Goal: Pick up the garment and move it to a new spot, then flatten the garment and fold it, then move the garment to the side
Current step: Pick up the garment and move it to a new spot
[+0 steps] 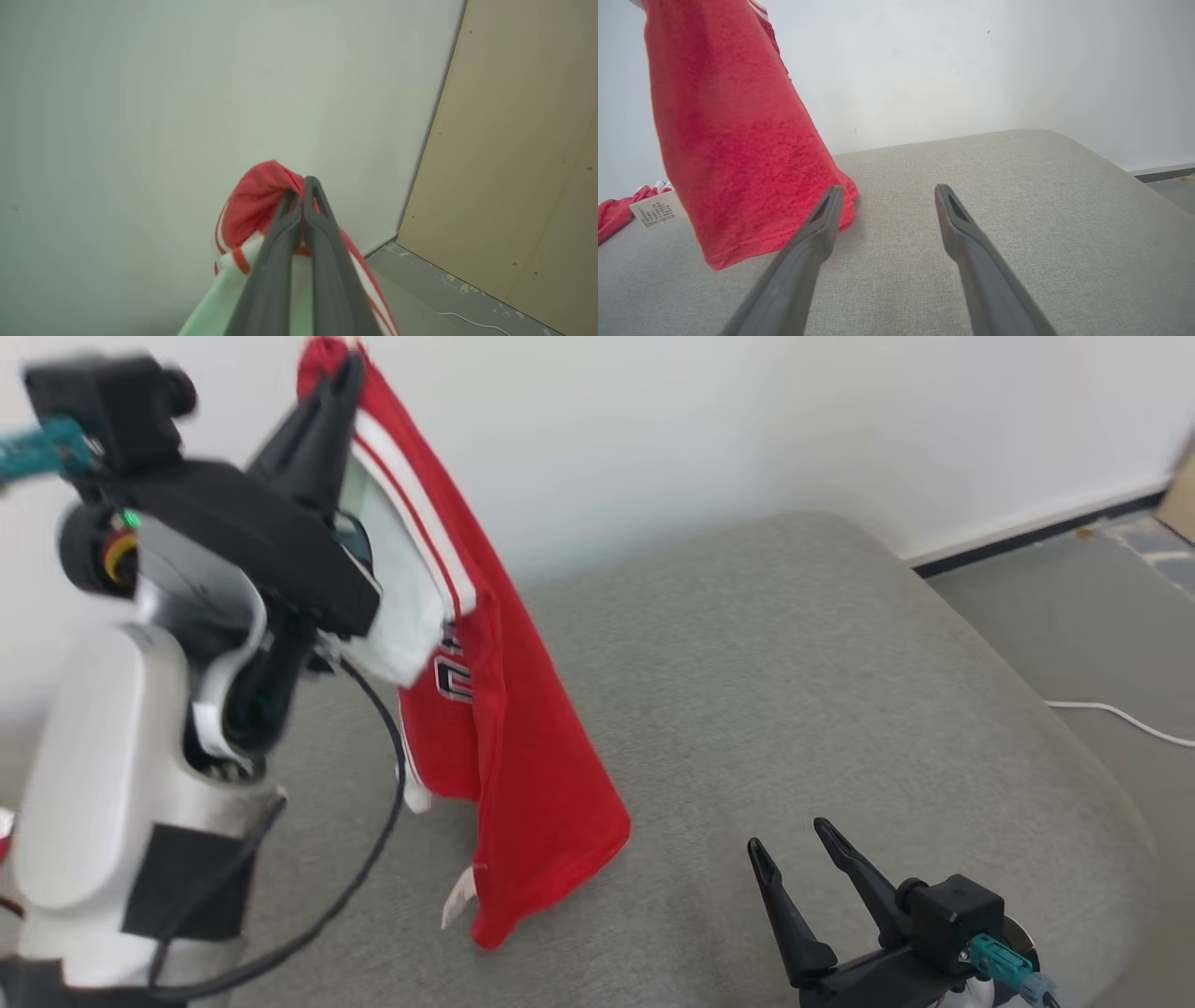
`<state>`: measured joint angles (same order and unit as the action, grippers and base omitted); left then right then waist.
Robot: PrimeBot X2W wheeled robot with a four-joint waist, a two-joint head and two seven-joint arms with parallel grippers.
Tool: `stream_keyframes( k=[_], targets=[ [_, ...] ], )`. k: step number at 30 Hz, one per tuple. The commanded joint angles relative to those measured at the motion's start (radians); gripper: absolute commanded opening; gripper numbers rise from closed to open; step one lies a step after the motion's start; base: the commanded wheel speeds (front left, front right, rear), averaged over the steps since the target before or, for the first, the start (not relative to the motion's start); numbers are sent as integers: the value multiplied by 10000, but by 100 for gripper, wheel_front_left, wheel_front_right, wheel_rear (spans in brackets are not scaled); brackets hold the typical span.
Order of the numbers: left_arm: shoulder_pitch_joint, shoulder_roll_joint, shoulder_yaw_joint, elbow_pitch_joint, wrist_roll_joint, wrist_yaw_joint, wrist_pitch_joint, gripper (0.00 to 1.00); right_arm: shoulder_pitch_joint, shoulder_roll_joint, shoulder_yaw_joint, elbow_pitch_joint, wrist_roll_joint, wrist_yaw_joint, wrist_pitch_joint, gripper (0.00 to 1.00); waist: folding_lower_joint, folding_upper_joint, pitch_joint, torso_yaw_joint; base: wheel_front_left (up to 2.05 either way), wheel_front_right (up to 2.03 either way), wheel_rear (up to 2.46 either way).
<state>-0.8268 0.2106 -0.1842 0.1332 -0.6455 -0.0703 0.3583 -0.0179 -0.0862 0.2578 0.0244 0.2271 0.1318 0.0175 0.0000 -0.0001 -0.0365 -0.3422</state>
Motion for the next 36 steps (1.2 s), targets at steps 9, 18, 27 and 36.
stream_keyframes(
  k=[9,18,27,36],
  targets=[
    [2554,-665,-679,1564,338,148,-1047,0,81,-116,-106,-116,57,-21,128,100,0,1,361,-504,0,0,0],
    [4077,-1386,-1708,4116,792,8,-3134,33,116,-90,0,-104,183,-21,225,100,0,1,446,124,0,0,0],
    [4751,-1243,-1982,4304,1481,459,-5331,100,472,-132,-533,-105,52,-21,181,100,0,1,177,1074,0,0,0],
    [6217,-787,-1238,2814,1910,1120,-6221,100,949,-295,-1308,-228,-189,-21,149,100,0,1,-38,2076,0,0,0]
  ],
)
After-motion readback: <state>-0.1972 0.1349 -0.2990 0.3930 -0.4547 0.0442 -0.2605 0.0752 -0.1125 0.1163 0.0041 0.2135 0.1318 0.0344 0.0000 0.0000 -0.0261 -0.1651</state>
